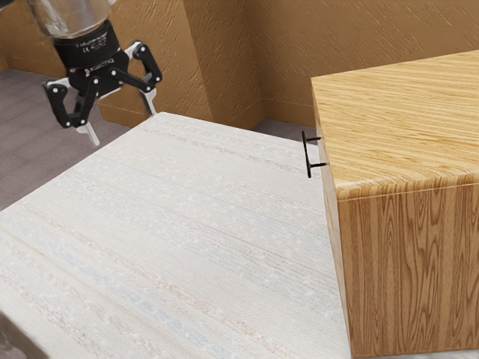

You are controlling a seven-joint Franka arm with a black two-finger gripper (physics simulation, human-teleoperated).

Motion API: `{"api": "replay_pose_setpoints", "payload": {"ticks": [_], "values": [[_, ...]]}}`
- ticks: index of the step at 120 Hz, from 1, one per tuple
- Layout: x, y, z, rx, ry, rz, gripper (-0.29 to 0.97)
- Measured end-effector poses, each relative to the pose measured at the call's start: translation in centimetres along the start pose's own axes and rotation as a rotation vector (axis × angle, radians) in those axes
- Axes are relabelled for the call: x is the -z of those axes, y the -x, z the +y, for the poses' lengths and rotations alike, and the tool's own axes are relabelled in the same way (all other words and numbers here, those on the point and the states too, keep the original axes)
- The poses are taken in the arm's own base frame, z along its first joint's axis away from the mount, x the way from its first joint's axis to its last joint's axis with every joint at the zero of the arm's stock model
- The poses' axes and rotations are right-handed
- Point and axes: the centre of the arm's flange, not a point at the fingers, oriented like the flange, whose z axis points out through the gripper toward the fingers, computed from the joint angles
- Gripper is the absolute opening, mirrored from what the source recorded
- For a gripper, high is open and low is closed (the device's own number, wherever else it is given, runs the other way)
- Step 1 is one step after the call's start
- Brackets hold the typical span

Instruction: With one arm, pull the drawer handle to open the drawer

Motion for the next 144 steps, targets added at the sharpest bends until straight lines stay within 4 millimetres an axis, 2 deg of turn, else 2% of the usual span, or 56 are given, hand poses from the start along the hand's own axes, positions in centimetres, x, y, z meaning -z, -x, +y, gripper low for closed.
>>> {"api": "replay_pose_setpoints", "payload": {"ticks": [6,12,20,27,43,54,74,104,132,144], "values": [[0.0,0.4,0.3,0.007,0.017,-0.018,0.68],[-0.8,0.5,0.7,-0.021,0.039,-0.089,0.68],[-2.1,-0.8,1.2,-0.089,0.089,-0.205,0.68],[-3.1,-1.1,2.4,-0.144,0.129,-0.255,0.68],[-3.7,-0.6,4.5,-0.245,0.226,-0.274,0.68],[-4.7,-1.5,5.2,-0.265,0.278,-0.274,0.68],[-5.1,1.4,6.0,-0.344,0.331,-0.162,0.67],[-8.1,0.5,7.2,-0.386,0.363,-0.201,0.64],[-8.9,1.9,8.7,-0.436,0.403,-0.226,0.61],[-8.7,3.5,9.2,-0.46,0.411,-0.223,0.6]]}}
